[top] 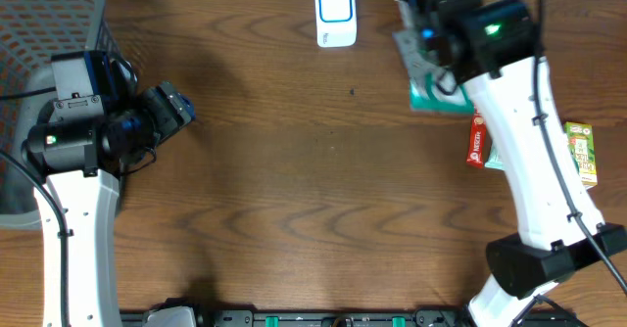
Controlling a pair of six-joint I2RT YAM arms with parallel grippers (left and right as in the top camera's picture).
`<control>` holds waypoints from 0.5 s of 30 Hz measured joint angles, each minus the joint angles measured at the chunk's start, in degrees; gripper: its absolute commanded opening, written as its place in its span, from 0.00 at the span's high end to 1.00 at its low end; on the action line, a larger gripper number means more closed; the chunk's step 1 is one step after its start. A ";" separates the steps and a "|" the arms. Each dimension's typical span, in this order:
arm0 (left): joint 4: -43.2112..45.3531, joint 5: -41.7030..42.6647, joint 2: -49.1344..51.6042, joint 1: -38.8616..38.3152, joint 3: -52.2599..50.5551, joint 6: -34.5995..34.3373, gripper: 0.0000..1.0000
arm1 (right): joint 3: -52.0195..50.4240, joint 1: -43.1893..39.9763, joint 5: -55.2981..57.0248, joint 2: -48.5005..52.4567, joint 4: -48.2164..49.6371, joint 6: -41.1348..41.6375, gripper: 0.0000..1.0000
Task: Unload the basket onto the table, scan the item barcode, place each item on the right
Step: 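Carry the gloves pack to the right edge beside the scanned items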
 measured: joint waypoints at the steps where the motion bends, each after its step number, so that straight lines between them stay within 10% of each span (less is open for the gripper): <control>1: 0.02 0.00 0.00 0.00 0.00 0.00 0.15 | -0.70 -1.57 -0.83 0.00 -2.25 1.64 0.98; 15: 0.00 0.00 0.04 0.00 0.00 0.00 0.15 | -34.47 -14.51 -3.87 0.33 12.11 6.19 0.99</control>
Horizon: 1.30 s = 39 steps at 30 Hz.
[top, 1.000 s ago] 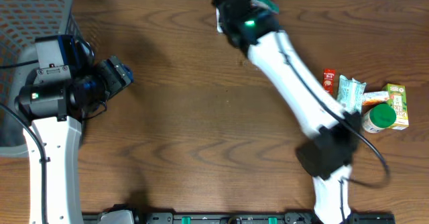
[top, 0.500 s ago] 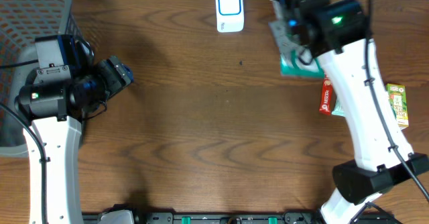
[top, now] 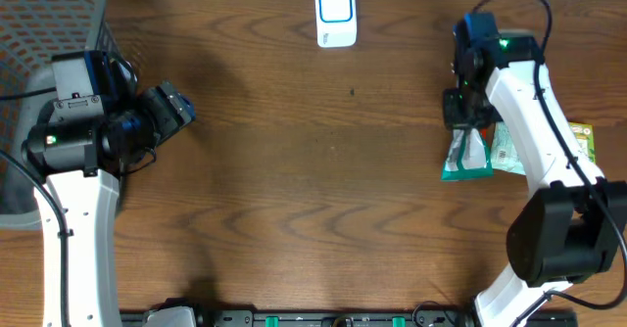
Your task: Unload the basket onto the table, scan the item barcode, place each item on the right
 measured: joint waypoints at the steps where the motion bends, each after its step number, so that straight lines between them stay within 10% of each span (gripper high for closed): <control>1: 0.04 0.00 0.00 0.00 -0.02 0.00 0.15 | -1.68 -0.68 0.00 0.00 2.05 -0.68 0.99; 17: 0.02 0.00 0.09 0.00 0.00 0.00 0.15 | -16.96 -2.71 1.07 0.02 16.26 -19.45 0.99; 26: 0.02 0.00 0.09 0.00 -0.02 0.00 0.15 | -18.29 -2.80 6.05 0.00 16.50 -22.38 0.14; 39: 0.02 0.00 0.09 0.00 0.00 0.00 0.15 | -18.05 -2.80 6.99 0.00 17.79 -19.23 0.01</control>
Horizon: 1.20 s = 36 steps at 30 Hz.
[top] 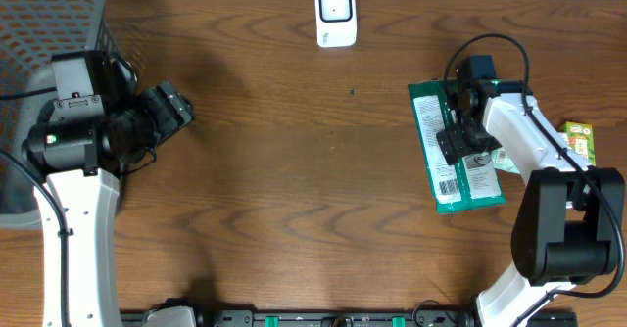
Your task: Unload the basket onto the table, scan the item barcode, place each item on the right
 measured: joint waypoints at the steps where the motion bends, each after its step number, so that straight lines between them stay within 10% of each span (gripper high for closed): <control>1: 0.00 0.00 0.00 0.00 0.00 0.00 0.15 | 0.24 0.00 -0.04 0.02 0.00 0.83 0.01; 36: 0.00 0.00 0.00 0.00 -0.02 0.00 0.15 | 1.25 0.00 -0.15 0.00 0.68 4.76 0.01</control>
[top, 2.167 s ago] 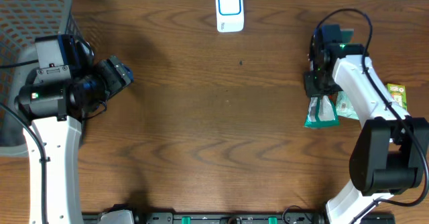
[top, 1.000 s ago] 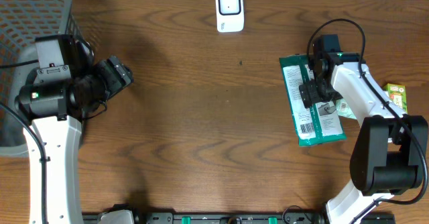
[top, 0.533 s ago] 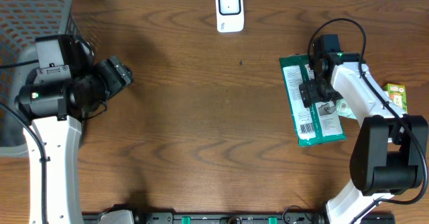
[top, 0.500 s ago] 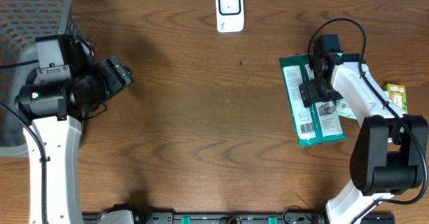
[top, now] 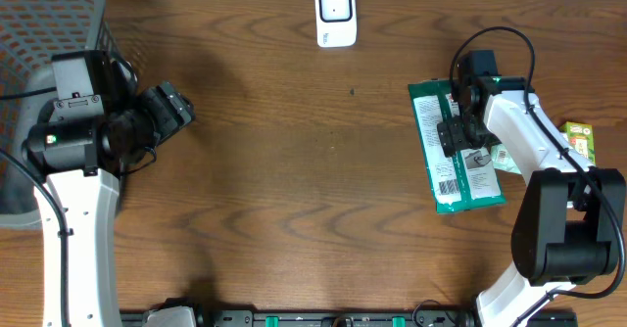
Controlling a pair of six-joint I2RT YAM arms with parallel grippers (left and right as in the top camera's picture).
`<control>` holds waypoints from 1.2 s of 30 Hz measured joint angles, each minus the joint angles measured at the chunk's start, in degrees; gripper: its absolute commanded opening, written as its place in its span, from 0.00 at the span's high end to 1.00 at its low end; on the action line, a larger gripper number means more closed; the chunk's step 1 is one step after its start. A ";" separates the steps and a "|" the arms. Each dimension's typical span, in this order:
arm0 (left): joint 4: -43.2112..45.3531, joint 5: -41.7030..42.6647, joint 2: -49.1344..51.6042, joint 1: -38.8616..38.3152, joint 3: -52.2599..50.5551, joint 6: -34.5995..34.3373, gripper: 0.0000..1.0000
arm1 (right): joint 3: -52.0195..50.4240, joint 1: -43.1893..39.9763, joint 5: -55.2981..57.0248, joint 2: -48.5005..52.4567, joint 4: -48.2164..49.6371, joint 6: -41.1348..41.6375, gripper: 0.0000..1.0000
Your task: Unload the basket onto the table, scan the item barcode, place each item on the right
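A green packet lies flat on the table at the right, its white barcode label facing up near its lower end. My right gripper sits over the packet's middle with its jaws apparently open, and the packet rests on the table. The white scanner stands at the far edge, centre, with a dark-framed face. My left gripper hovers at the left beside the basket with nothing in it; its fingers cannot be made out.
A grey mesh basket fills the far left corner. A yellow-green box lies at the right edge, and a pale packet peeks out from under the right arm.
My right gripper has shifted slightly toward the far edge over the packet. The packet lies where it was. The left arm has not moved.
My right gripper first held the green packet up near the scanner, whose face glowed blue. Then it had the packet bunched up at the right side. Later the packet lay flat with its barcode up and the scanner's face was dark, as it is now.
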 measured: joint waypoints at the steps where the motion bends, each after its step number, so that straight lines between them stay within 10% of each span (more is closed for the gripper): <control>1: 0.00 0.00 0.00 0.00 0.02 0.00 0.15 | 0.00 0.00 0.00 0.00 0.00 0.00 0.01; 16: -0.02 -0.02 -1.40 0.00 0.00 0.00 0.15 | 0.00 0.00 0.00 0.00 0.00 0.00 0.01; 36: 0.22 -9.62 -30.71 -3.56 -0.42 0.42 0.15 | 0.11 0.00 -0.20 0.00 0.02 0.02 0.01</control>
